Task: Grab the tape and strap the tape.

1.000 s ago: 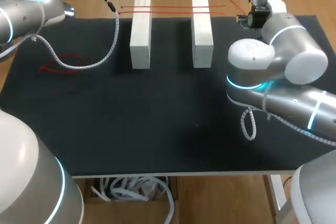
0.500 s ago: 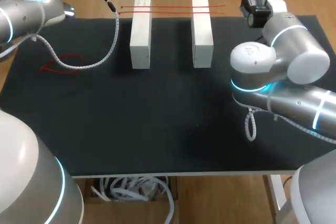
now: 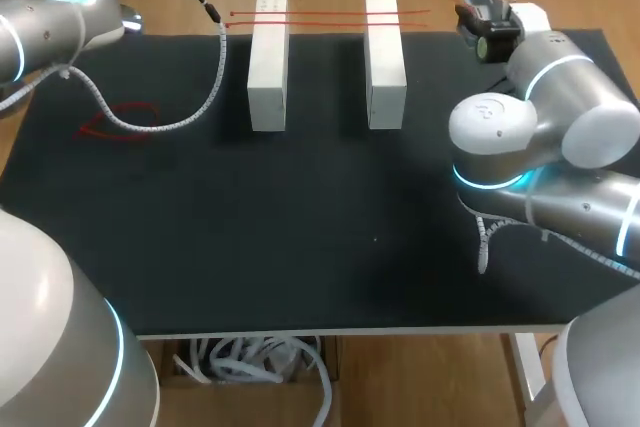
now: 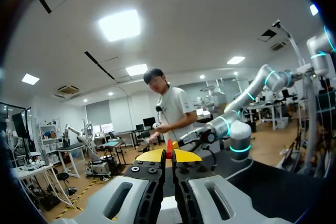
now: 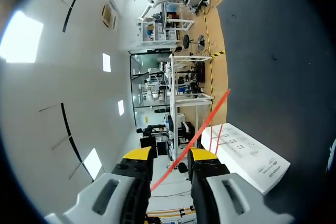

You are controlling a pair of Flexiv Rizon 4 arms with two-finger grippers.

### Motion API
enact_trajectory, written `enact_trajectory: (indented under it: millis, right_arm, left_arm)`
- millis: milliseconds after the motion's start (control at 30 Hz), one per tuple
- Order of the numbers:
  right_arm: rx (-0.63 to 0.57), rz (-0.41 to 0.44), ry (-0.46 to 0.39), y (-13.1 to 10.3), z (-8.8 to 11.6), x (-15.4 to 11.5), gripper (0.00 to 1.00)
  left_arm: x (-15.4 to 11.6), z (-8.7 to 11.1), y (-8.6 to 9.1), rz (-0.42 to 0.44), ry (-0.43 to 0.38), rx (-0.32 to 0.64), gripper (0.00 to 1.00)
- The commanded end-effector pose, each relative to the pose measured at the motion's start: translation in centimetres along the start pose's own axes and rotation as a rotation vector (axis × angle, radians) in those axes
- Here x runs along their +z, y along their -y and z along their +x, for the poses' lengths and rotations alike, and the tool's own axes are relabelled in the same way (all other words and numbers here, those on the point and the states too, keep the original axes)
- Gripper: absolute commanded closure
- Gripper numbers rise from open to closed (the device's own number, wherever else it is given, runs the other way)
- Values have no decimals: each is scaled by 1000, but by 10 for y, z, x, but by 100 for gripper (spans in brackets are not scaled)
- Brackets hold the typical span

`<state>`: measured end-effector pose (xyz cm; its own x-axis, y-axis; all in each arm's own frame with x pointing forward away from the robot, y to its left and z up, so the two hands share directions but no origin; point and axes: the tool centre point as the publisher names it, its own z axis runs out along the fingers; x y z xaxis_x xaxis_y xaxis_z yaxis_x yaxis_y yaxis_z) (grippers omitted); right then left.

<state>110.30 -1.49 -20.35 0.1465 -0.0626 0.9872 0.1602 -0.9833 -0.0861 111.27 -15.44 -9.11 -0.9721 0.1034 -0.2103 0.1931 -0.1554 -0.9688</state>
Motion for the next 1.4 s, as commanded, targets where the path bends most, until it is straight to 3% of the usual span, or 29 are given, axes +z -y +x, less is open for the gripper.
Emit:
enact_trajectory:
  millis: [33,200,533,1400]
  right_arm:
    - [-4,11,11,-5,2,-9,71]
    - [-8,7,12,-7,2,-11,64]
    - [-7,3,0,-10,3,-8,65]
    - [-34,5,-24,-11,1,4,53]
  left_arm:
    - [-1,-1,-1,2,-5,0,100]
    - [-1,-1,-1,2,-5,0,100]
    - [-1,-1,-1,2,-5,0,100]
    - [-1,-1,-1,2,-5,0,100]
